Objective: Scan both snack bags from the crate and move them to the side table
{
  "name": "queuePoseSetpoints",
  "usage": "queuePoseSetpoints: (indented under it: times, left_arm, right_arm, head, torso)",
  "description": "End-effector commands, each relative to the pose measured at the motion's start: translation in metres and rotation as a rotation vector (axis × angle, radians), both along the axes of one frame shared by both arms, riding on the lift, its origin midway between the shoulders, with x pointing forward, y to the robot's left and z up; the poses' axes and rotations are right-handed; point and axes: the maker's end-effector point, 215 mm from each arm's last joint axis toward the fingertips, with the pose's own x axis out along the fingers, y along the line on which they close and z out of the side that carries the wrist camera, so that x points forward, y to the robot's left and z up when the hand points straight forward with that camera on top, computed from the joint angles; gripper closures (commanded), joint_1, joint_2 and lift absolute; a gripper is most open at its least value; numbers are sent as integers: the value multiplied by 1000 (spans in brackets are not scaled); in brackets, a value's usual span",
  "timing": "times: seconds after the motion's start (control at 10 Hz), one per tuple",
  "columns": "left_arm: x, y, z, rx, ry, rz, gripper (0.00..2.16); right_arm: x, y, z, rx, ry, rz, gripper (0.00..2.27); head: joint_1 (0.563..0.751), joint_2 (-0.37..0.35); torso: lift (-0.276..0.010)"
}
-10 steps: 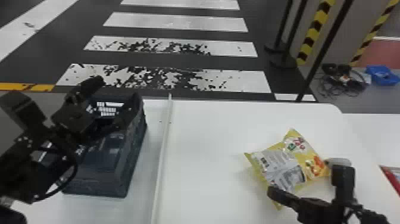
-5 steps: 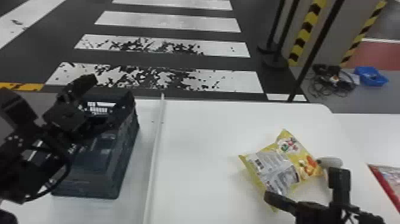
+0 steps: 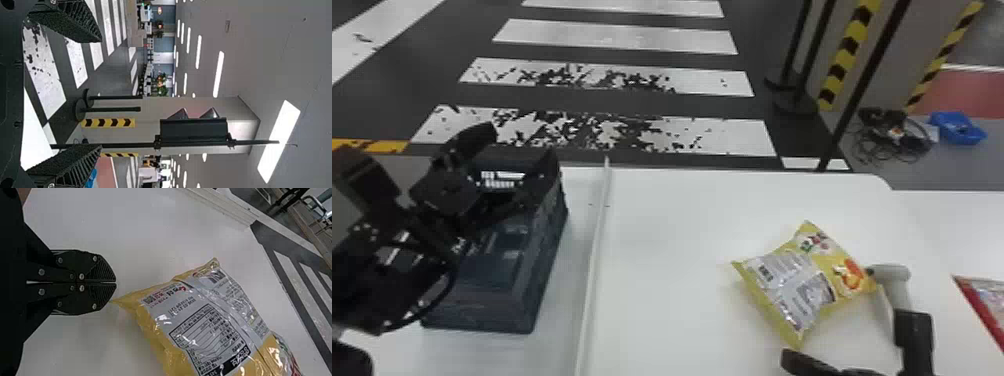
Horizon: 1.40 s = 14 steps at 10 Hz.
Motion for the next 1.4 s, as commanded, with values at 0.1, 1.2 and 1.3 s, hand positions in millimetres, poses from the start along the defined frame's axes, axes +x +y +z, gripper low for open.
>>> queuePoseSetpoints:
  times: [0.1, 1.2, 1.3]
  left_arm:
    - [1, 1, 1, -2, -2, -1, 33]
    - [-3, -10, 3, -12, -8, -15, 33]
    - [-3, -9, 1, -12, -5, -12, 33]
  right_arm:
    - [-3, 10, 15, 13, -15, 17, 2135]
    - [34, 18, 3, 3, -17, 37, 2135]
    - [31, 10, 3, 2, -16, 23, 2135]
  head:
    - [695, -81]
    - [695, -46]
    - [695, -54]
  torso:
    - [-95]
    - [-95]
    - [-95]
